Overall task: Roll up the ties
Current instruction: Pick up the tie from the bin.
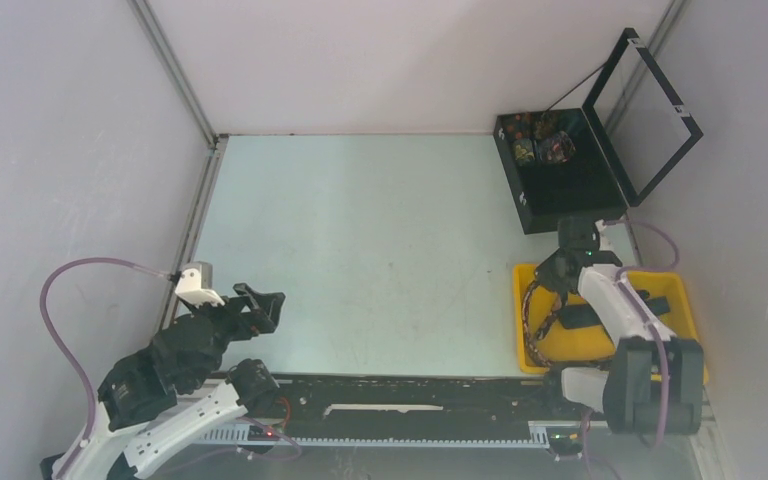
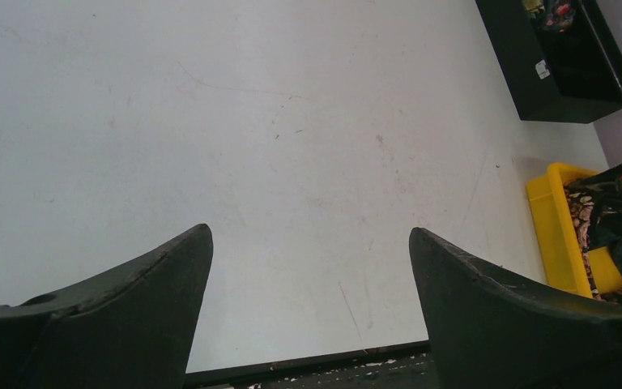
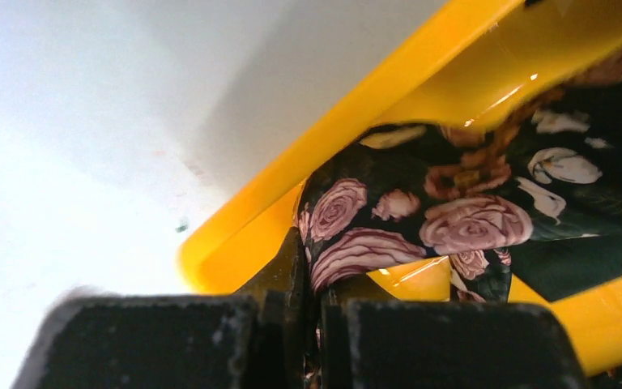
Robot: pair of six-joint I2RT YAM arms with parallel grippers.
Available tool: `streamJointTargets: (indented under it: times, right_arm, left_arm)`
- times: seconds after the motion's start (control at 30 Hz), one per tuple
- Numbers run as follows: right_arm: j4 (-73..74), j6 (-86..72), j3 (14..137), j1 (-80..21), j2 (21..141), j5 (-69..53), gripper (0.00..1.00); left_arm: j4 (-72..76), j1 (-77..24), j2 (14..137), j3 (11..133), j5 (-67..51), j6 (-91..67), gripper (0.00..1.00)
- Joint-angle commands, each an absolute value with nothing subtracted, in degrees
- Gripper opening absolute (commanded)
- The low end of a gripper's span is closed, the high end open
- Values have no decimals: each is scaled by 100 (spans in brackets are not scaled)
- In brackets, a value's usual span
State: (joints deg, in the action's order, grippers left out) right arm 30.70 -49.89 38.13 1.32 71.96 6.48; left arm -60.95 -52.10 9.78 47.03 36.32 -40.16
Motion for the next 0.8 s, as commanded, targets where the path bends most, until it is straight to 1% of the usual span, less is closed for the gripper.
streamJointTargets:
  times: [0.0,0.2,0.33,0.43,0.6,0.67,0.77]
  right_arm:
    - [3612,-4657,4639,19,6222,944,0]
    - [4570,-4272,6261,-632,5982,1185,0]
    - [4811,-4184,7047,-1206,5880,1207,0]
    - [4674,-4118,7431,-1611,5758,938,0]
    - [4285,-4298,7717,-2353,5567,448,0]
    - [4105,-4336,7818,-2749,5582,324,0]
    - [4005,-4290,8188,-3559,5727,518,0]
  left_arm:
    - [-5852,-5178,870,4682,3770,-4174,98]
    - [-5820,-5179,1002,4632,3797,-4175,97]
    - [-5818,-5182,1053,4620,3821,-4170,97]
    - [-5806,-5181,1014,4597,3877,-4175,97]
    - [-5808,-5182,975,4570,3930,-4175,97]
    - [-5803,-5183,975,4562,3946,-4175,97]
    - [-5809,-5181,995,4553,3963,-4184,97]
